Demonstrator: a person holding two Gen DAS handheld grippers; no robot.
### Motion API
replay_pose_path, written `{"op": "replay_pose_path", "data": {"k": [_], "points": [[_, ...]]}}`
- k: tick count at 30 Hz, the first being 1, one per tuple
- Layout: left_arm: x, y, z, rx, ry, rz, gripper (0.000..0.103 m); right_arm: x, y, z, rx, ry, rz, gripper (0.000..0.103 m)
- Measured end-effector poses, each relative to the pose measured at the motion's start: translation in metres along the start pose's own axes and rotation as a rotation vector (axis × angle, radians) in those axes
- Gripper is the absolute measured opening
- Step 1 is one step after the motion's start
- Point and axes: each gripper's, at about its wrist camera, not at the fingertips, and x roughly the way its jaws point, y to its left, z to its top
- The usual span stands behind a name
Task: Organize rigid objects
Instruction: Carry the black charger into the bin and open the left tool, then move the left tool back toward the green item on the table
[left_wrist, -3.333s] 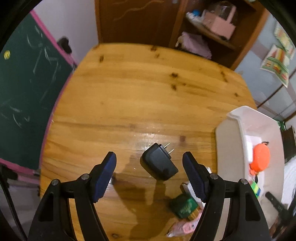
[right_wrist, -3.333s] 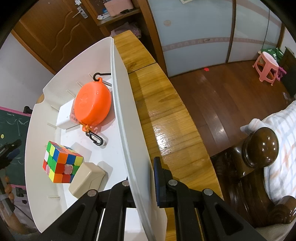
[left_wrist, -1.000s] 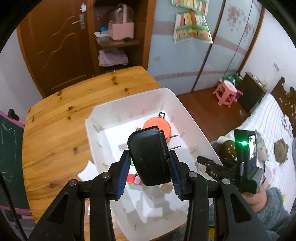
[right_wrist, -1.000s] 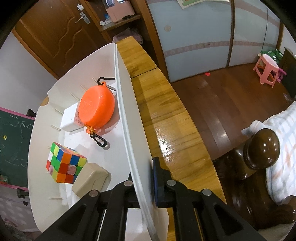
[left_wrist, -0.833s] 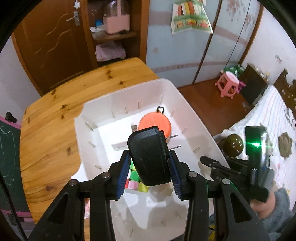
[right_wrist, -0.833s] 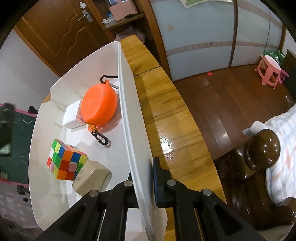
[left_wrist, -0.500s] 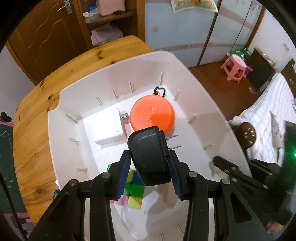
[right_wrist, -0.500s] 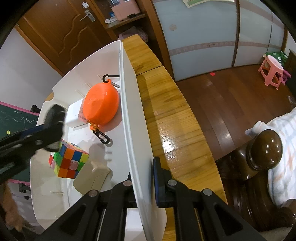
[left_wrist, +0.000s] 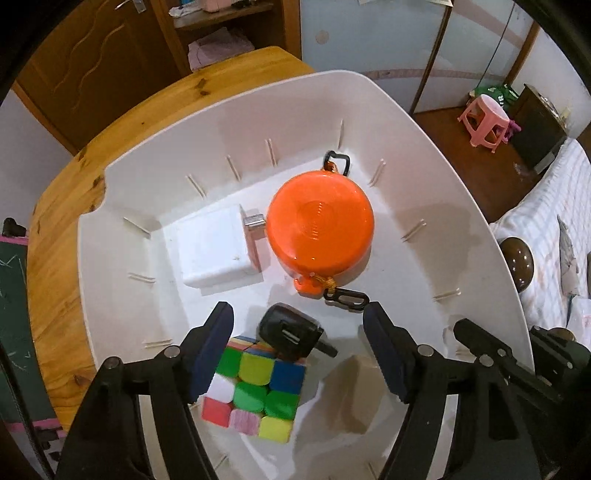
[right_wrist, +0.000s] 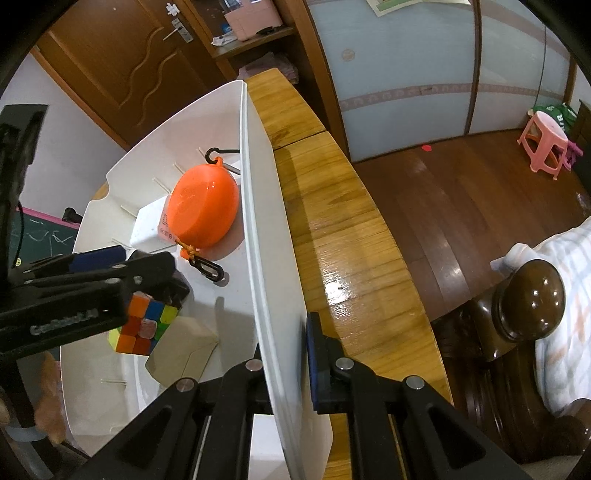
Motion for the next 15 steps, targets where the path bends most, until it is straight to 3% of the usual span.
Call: {"op": "replay_pose_path", "data": {"k": [15], "points": [[-0.054,0.040,-0.022,-0.037,-0.122,0.013,0.078,0.001,0.000,0.002,0.029,0.007,0.006,0.008]]}}
